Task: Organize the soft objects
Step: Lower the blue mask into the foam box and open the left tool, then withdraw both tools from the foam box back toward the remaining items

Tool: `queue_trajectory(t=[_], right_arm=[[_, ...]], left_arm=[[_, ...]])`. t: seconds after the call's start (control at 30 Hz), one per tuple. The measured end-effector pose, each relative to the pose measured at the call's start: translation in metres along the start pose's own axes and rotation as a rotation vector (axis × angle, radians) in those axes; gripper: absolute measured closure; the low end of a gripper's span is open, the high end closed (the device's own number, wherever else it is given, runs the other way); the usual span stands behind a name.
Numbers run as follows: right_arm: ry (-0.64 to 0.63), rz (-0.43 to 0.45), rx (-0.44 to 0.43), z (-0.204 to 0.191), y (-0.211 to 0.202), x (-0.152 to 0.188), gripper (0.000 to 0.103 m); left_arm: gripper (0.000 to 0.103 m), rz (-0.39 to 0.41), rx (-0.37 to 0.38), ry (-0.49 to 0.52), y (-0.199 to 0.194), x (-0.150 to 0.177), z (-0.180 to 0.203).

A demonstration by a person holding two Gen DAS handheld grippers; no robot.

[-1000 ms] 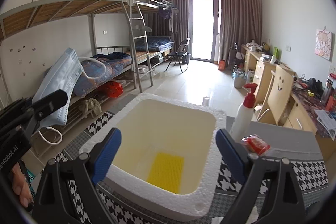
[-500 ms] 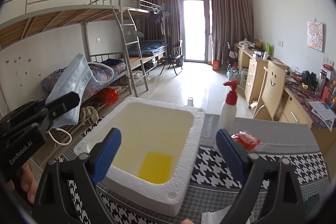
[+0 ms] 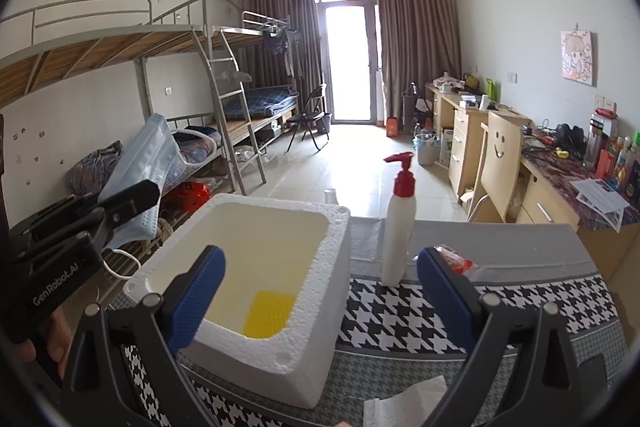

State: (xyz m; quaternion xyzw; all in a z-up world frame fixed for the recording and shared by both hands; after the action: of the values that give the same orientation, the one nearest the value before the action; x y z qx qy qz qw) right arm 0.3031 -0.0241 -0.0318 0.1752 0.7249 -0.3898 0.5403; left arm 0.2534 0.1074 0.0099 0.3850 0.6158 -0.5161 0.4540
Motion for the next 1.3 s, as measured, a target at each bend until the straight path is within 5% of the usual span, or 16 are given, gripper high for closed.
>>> queue_trajectory(t=[0.4,0.47,0.63,0.73,1.3], right_arm=[[0.023,0.008,0.038,0.023,-0.013,0.009,0.005],[0.037,0.007,0.037,0.028,-0.015,0.012,0.005],[0.052,0.013,0.045,0.035,-0.02,0.014,0.005],[0.068,0.022,0.052,0.041,-0.023,0.014,0.005],[0.063,0.074,0.015,0.037,-0.043,0.014,0.005]], left_arm=[[0.079,-0.052,0.041,0.039,0.022,0.008,0.018],[0.069,-0.066,0.041,0.039,0.026,0.01,0.018],[0.018,-0.081,0.028,0.001,0.031,0.012,0.015],[0.003,-0.082,0.018,-0.03,0.032,0.012,0.012],[0.001,-0.017,-0.009,-0.029,-0.004,0.013,0.017]])
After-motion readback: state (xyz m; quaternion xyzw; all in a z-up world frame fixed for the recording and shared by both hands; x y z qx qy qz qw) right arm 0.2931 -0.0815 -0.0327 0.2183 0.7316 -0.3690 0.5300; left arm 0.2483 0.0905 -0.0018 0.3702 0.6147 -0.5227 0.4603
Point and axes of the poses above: each gripper's, at about its wrist camera, not at the fingertips, and y roughly the way its jaws point, z to its right, x to its underside, the point moved 9 cm from there along y, roughly the way its jaws point, and after that the axes turned 7 degrees about -x, right-handed, at the moved point
